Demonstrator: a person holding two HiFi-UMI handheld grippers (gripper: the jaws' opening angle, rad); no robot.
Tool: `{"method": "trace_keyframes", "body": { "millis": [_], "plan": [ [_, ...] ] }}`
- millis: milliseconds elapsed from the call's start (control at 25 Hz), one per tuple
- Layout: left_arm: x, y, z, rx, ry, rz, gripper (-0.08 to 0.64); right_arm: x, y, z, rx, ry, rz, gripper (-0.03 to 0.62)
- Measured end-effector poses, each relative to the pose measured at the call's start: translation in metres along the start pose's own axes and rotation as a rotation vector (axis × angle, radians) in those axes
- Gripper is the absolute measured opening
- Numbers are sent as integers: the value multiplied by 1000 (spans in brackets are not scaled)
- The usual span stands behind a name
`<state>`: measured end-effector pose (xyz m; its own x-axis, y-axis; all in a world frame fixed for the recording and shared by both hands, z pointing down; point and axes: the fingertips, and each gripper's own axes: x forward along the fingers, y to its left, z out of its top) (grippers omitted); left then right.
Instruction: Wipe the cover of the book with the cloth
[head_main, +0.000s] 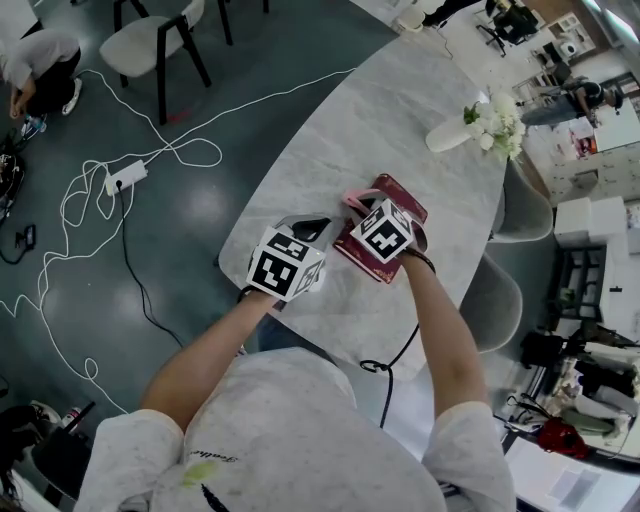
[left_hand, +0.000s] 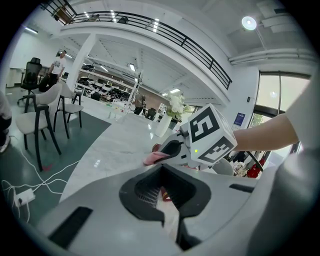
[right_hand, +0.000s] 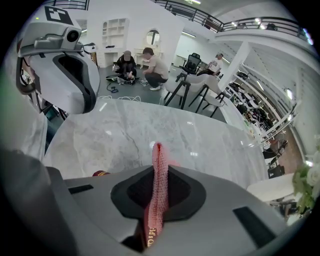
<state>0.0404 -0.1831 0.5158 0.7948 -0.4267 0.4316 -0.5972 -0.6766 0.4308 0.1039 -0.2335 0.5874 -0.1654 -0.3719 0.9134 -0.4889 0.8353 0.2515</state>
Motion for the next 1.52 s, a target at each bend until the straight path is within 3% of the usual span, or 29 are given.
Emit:
{"method": "trace_keyframes", "body": {
  "millis": [1520],
  "plan": [
    [-31,-9,-5,17,-25,3,6,-10,41,7,-21,10,25,20]
  ]
}}
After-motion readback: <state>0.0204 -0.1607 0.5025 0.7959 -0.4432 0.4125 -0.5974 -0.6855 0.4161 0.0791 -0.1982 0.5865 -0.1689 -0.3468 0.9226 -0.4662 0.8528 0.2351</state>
